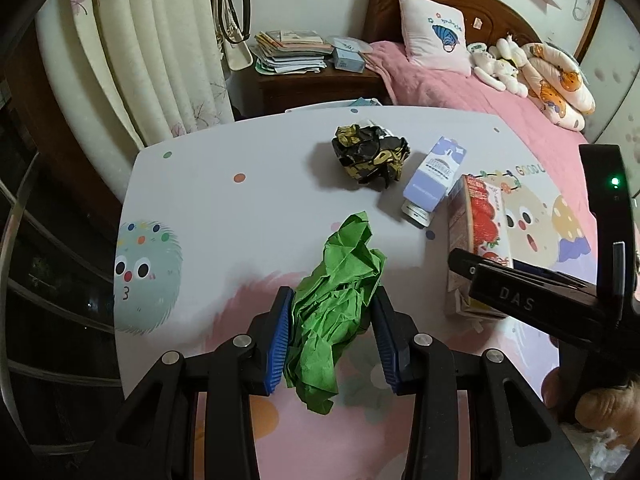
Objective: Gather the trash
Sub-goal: 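Grasp the green crumpled paper with left gripper while right gripper grasps strawberry carton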
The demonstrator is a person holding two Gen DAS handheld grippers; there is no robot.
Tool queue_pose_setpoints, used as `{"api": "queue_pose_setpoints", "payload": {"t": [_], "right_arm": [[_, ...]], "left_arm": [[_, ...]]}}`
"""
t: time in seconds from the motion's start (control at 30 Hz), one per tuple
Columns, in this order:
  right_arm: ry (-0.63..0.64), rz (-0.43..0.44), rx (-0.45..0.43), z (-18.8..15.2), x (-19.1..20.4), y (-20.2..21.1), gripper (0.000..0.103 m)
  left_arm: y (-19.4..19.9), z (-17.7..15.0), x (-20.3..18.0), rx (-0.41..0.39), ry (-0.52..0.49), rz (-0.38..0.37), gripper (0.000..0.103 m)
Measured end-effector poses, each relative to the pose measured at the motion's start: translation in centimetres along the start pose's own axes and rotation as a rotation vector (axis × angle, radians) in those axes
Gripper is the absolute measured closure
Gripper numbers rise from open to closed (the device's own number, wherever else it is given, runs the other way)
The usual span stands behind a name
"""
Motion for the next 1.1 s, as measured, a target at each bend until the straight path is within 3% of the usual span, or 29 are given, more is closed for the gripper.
{"api": "queue_pose_setpoints", "payload": {"t": [0.2, 0.57, 0.87, 1.1], "right_arm": [[-0.005, 0.011, 0.0, -1.3, -0.9, 1.3, 0.047], [-0.032, 0.134, -0.032, -7.4, -5.3, 10.0, 0.047], [0.02, 0.264, -0.047, -15.2, -9.3, 19.8, 0.047], [0.104, 0.341, -0.06, -22.4, -14.1, 27.2, 0.047]], "left_arm": [[1.3, -1.0, -1.2, -0.003, -0.027, -0.007, 0.065], [6.6, -5.9, -6.3, 0.001, -0.074, -0.041, 0.065], [13.2, -13.6, -13.4, -0.005, -0.064, -0.056, 0.065], [18.3, -22.3, -20.0, -0.025, -0.032, -0.062, 0.065]]}}
Point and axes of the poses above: each gripper's, at about its wrist camera, not at the fingertips, and y roughly against the way its jaws point, x to its left, z to its top, the point moved 9 cm from there along -y, roughly the way its jaws point, and after that the axes turned 4 degrees about -x, right-handed, at the moved point
